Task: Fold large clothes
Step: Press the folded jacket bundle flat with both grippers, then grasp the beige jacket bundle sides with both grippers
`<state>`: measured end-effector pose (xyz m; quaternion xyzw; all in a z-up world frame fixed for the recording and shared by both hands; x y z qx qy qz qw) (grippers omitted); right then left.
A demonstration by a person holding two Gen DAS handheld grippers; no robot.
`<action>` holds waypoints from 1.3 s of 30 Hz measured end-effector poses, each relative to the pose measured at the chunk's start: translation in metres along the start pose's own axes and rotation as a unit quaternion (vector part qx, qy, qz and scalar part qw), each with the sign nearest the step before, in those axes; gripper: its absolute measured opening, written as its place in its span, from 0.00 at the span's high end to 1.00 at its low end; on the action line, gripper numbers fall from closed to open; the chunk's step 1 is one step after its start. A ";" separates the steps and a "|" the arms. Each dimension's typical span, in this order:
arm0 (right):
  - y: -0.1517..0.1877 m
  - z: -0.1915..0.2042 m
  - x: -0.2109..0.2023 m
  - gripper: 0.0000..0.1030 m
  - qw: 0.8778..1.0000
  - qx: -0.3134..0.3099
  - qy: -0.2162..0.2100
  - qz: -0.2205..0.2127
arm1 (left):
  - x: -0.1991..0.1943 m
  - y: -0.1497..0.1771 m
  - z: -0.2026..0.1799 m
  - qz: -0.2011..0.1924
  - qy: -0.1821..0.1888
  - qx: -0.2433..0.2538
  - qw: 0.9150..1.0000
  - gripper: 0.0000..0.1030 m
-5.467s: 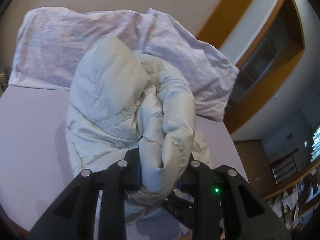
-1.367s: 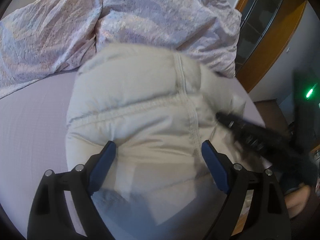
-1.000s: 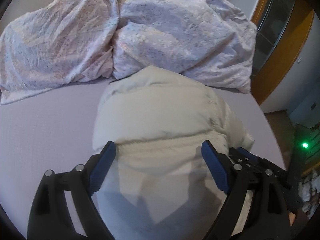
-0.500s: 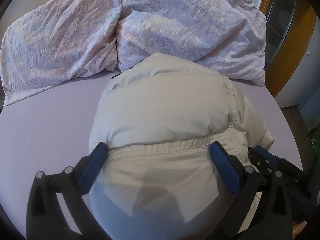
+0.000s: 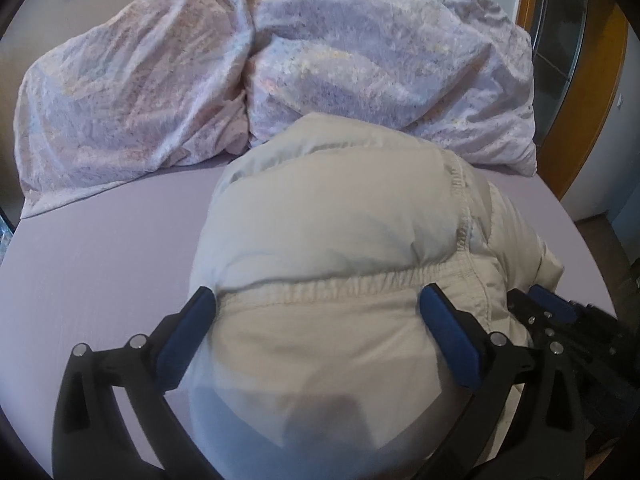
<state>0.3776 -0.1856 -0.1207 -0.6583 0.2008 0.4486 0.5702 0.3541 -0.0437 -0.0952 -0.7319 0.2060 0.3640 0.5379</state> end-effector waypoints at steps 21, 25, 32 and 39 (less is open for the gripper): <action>-0.015 0.011 0.021 0.65 0.998 -0.002 -0.008 -0.068 | 0.008 0.009 -0.001 -0.021 0.023 -0.005 1.000 0.02; -0.015 0.011 0.024 0.64 0.997 -0.002 -0.010 -0.074 | 0.011 0.010 0.000 -0.029 0.023 -0.005 0.999 0.02; -0.014 0.011 0.028 0.64 0.996 -0.001 -0.015 -0.090 | 0.015 0.012 0.000 -0.035 0.028 -0.005 0.999 0.02; -0.014 0.012 0.030 0.64 0.995 -0.004 -0.010 -0.097 | 0.018 0.012 0.001 -0.036 0.028 -0.005 0.999 0.02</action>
Point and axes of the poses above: each gripper's, at about its wrist camera, not at the fingertips, and x roughly the way its jaws point, z to its left, y to its underside, the point moved 5 cm from there along x, roughly the way its jaws point, and after that the axes turned 7 degrees about -x, right-handed, at the moved point
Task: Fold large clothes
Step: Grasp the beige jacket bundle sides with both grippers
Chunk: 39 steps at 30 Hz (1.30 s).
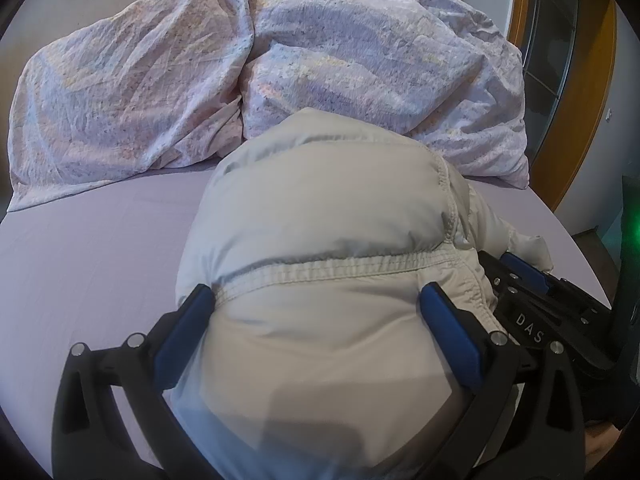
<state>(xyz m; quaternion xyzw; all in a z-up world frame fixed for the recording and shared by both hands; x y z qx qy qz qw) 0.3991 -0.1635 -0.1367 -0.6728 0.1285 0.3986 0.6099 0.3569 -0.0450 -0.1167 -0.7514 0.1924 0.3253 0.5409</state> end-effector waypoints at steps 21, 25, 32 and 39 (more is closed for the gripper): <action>0.002 0.002 0.001 0.64 1.000 -0.004 0.003 -0.004 | 0.006 -0.006 0.001 -0.010 0.000 0.002 1.000 0.02; 0.000 0.001 0.002 0.64 1.000 -0.006 0.004 -0.007 | 0.005 -0.004 0.000 -0.014 -0.001 0.002 1.000 0.02; 0.002 0.003 0.001 0.64 1.000 -0.006 0.004 -0.007 | 0.005 -0.002 0.000 -0.008 -0.001 0.003 1.000 0.02; -0.001 0.001 0.001 0.63 1.000 -0.006 -0.003 0.023 | 0.005 -0.006 -0.001 0.017 -0.004 0.019 1.000 0.02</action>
Point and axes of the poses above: each gripper's, at about its wrist camera, not at the fingertips, and x roughly the way its jaws point, z to its left, y to its underside, the point moved 5 cm from there along x, roughly the way its jaws point, and after that the axes turned 7 degrees about -x, right-handed, at the moved point
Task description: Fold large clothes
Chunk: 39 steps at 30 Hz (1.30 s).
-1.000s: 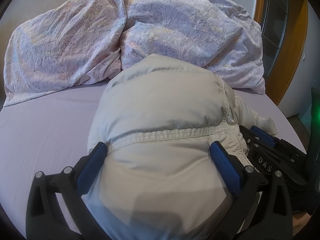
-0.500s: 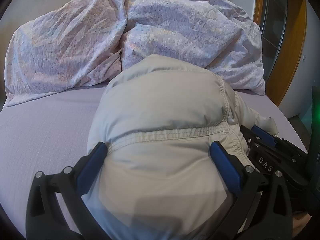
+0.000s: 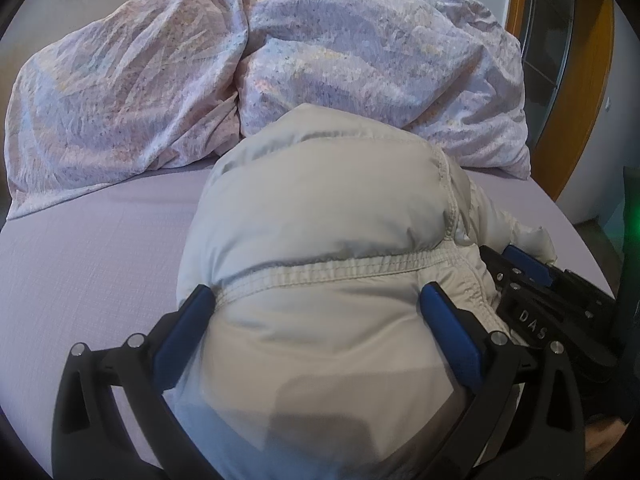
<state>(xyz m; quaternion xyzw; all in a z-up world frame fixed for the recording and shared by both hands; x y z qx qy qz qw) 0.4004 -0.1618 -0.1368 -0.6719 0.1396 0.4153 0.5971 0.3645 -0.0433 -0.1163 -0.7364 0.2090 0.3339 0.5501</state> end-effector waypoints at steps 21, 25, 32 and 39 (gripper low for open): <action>0.003 -0.092 -0.027 0.02 0.958 0.165 -0.175 0.155 | -0.046 -0.012 0.065 0.078 0.055 -0.024 0.995 0.02; 0.028 -0.090 -0.009 0.01 0.918 0.215 -0.248 0.222 | -0.039 -0.008 0.077 0.105 0.077 -0.050 0.990 0.02; 0.041 -0.071 0.008 0.01 0.898 0.212 -0.287 0.259 | -0.025 0.004 0.074 0.142 0.126 -0.071 0.979 0.02; 0.045 -0.060 0.016 0.01 0.888 0.211 -0.303 0.275 | -0.007 0.013 0.077 0.173 0.169 -0.131 0.961 0.02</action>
Point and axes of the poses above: each gripper's, at about its wrist camera, not at the fingertips, and x roughly the way its jaws point, z to its left, y to its underside, the point moved 5 cm from there along x, roughly the way its jaws point, and after that the axes turned 7 degrees about -x, right-handed, at the moved point
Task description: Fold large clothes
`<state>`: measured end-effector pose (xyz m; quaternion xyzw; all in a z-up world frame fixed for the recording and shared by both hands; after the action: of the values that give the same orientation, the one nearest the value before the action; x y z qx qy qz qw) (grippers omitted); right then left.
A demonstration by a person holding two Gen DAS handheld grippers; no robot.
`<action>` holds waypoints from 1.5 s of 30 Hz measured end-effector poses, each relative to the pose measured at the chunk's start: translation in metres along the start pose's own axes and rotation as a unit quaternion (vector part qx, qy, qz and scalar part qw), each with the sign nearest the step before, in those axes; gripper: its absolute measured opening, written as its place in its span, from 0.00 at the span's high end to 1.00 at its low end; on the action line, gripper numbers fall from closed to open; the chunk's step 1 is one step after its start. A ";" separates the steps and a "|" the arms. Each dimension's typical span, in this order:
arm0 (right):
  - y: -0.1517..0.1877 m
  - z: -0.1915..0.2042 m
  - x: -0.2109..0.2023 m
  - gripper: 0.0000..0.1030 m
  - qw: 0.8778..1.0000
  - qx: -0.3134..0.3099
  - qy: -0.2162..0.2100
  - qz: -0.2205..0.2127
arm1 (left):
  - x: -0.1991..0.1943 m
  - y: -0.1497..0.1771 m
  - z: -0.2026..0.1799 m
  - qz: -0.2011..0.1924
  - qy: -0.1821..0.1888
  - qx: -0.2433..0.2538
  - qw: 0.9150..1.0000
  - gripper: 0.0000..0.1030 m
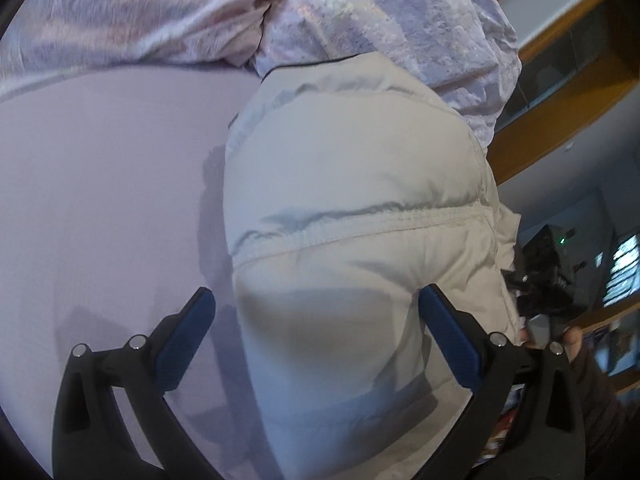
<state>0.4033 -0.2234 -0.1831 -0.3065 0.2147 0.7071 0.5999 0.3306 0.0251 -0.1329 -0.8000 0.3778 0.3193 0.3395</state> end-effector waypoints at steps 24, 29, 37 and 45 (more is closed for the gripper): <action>0.017 0.030 -0.004 0.41 0.991 -0.021 -0.129 -0.043 | 0.000 -0.010 0.003 0.018 0.068 -0.050 0.996 0.25; 0.002 0.065 0.002 0.45 0.987 -0.047 -0.143 -0.055 | -0.023 -0.032 0.018 -0.009 0.065 -0.061 0.996 0.28; -0.035 0.127 0.036 0.46 0.985 -0.085 -0.143 -0.051 | -0.064 -0.081 0.057 -0.064 0.042 -0.076 0.994 0.28; -0.034 0.148 0.051 0.46 0.988 -0.089 -0.115 -0.051 | -0.069 -0.116 0.085 -0.077 0.012 -0.080 0.994 0.28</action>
<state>0.4062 -0.0806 -0.1096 -0.2860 0.0652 0.7221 0.6265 0.3689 0.1747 -0.0931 -0.8552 0.2921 0.3121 0.2931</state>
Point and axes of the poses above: each gripper's, at about its wrist camera, not at the fingertips, and x roughly the way its jaws point, z to its left, y to its underside, the point moved 5 cm from there along x, roughly the way its jaws point, and after that the axes turned 7 degrees about -x, right-handed, at the moved point
